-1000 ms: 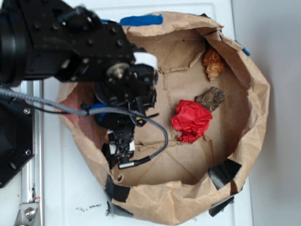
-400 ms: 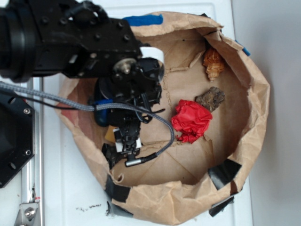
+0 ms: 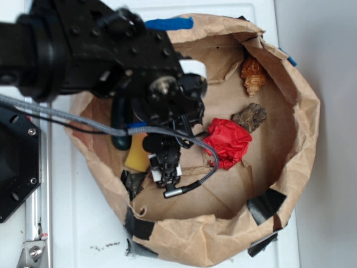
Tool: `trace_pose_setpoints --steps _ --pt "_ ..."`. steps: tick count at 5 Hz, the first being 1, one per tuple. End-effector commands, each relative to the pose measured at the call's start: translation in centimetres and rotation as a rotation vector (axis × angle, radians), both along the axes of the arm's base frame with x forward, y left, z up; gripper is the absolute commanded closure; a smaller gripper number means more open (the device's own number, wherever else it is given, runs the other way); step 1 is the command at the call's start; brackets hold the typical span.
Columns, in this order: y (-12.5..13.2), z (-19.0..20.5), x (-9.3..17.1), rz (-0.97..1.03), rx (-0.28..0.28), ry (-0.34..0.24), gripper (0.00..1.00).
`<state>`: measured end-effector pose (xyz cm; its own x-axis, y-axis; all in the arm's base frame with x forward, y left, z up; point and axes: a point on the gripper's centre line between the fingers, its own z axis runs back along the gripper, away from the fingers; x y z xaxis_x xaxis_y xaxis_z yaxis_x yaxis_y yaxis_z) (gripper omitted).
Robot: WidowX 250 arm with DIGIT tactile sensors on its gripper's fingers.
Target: Grab the green sponge.
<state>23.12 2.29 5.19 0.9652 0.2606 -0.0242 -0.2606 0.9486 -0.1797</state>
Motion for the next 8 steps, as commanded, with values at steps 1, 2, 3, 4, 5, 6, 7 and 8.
trace_pose_setpoints --steps 1,2,3,4,5,6,7,8 --pt "-0.3 -1.9 0.7 -0.035 0.083 -0.054 0.0" --pt "0.3 -2.6 -0.5 -0.079 0.11 -0.066 0.0" --pt "0.4 -2.2 -0.4 -0.106 0.093 -0.047 0.7" --pt "0.3 -1.5 0.1 -0.096 0.075 -0.041 1.0" --pt "0.3 -1.1 0.6 -0.088 0.058 -0.034 1.0" --pt "0.3 -1.0 0.9 -0.076 0.052 -0.03 1.0" --pt "0.3 -0.9 1.0 -0.072 0.048 -0.028 1.0" --pt "0.1 -0.8 1.4 -0.067 0.049 -0.031 1.0"
